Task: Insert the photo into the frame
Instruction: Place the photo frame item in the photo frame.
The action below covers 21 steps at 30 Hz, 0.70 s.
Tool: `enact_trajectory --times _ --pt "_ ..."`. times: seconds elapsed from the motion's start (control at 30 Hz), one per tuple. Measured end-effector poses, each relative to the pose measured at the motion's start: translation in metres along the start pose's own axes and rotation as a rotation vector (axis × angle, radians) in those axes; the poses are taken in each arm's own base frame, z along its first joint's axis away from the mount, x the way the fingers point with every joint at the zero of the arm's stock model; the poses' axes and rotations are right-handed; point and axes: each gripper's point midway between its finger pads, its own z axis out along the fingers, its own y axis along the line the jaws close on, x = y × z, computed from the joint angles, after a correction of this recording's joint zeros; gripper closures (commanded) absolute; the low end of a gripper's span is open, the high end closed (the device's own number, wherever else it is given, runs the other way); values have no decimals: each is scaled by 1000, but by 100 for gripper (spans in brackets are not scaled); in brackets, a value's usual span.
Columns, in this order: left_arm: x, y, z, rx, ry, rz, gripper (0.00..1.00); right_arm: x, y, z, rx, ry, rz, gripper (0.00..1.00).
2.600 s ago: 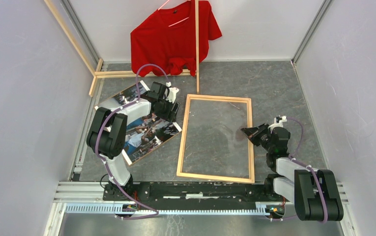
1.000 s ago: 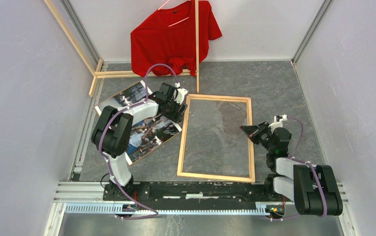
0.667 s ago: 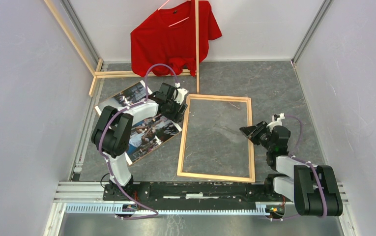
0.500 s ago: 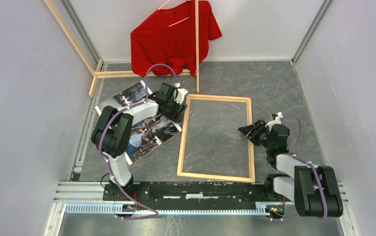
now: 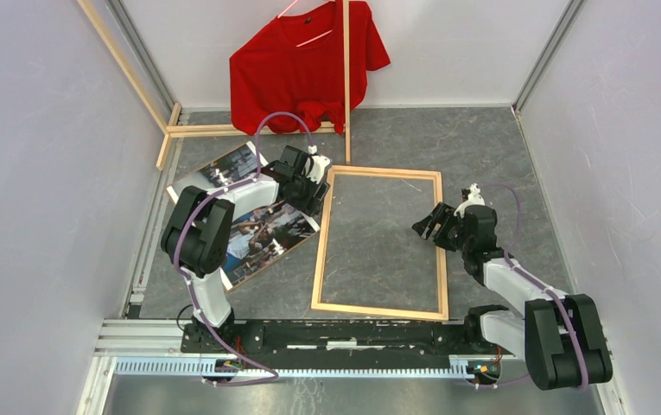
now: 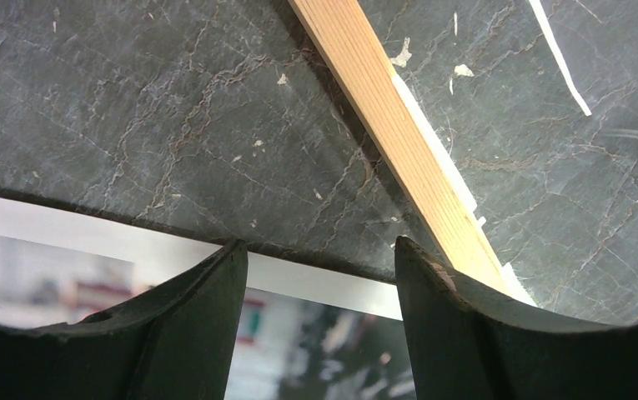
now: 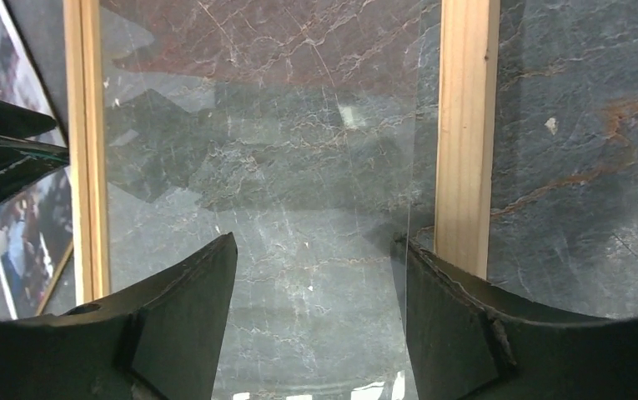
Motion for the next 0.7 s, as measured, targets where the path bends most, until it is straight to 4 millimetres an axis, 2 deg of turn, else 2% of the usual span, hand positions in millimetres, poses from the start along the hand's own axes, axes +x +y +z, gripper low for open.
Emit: enact_trajectory --times 0.1,0.4,0.47,0.7 --pt "0 0 0 0 0 0 28 0 1 1 29 15 -46 14" --pt "1 -3 4 9 6 3 28 -6 4 1 116 36 -195 9" --pt "1 -4 5 10 7 7 28 -9 3 -1 136 32 -214 2" --pt "1 -4 5 10 7 7 28 -27 1 -7 201 16 -271 2"
